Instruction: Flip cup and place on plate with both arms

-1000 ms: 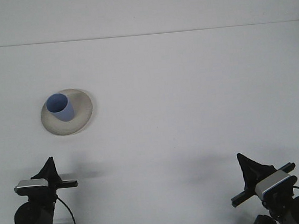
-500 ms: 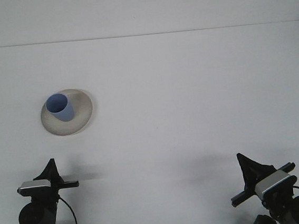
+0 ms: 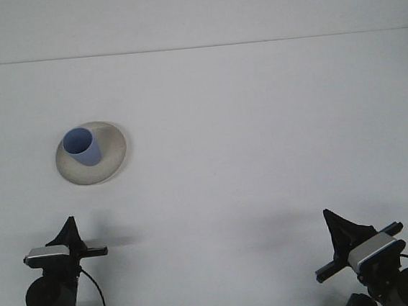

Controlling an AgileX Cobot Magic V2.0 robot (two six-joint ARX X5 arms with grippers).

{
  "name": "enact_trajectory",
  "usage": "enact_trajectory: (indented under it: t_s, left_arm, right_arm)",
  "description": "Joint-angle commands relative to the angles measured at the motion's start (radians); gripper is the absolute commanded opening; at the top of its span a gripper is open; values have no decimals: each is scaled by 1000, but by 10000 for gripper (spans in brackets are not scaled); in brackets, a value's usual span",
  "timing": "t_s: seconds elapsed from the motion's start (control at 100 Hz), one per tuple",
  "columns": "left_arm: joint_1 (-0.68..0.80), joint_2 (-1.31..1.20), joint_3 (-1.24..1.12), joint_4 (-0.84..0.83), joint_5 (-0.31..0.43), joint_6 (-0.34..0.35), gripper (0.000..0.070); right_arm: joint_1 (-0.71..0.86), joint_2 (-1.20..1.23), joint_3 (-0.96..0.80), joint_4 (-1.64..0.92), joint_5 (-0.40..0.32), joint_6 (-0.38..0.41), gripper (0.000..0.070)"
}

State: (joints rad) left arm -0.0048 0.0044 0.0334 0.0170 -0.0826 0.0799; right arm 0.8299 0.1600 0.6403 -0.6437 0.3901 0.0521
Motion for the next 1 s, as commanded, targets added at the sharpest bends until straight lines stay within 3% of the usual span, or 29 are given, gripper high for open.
enact_trajectory:
  t_s: [0.0,0.18,0.29,0.46,0.61,0.67,0.83,0.99]
  left_arm:
    - [1,-2,-19,14,-4,-6,12]
    - [1,-2,-19,14,-4,-6,12]
    - [1,-2,-19,14,-4,-6,12]
    - [1,-2,-19,14,-4,-6,12]
    - [1,-2,-19,14,-4,-6,12]
    - [1,-2,-19,14,-4,-6,12]
    - [1,-1,-19,14,-4,-6,12]
    - [1,-1,-19,14,-4,-6,12]
  right_arm:
    - [8,-2,3,15,3,4,4]
    - [-4,-2,3,16,4,-18,4]
    - [-127,-4,-33,64,-29,-54,4]
    - [-430,-70,-234,259,-174,-122,4]
    - [-692,-144,-445,461,-392,-74,4]
    - [-763,-159,-512,528,-446,-42,4]
    - [-833,-159,-629,637,-451,4,4]
    - [-836,-159,-628,597,-436,-24,4]
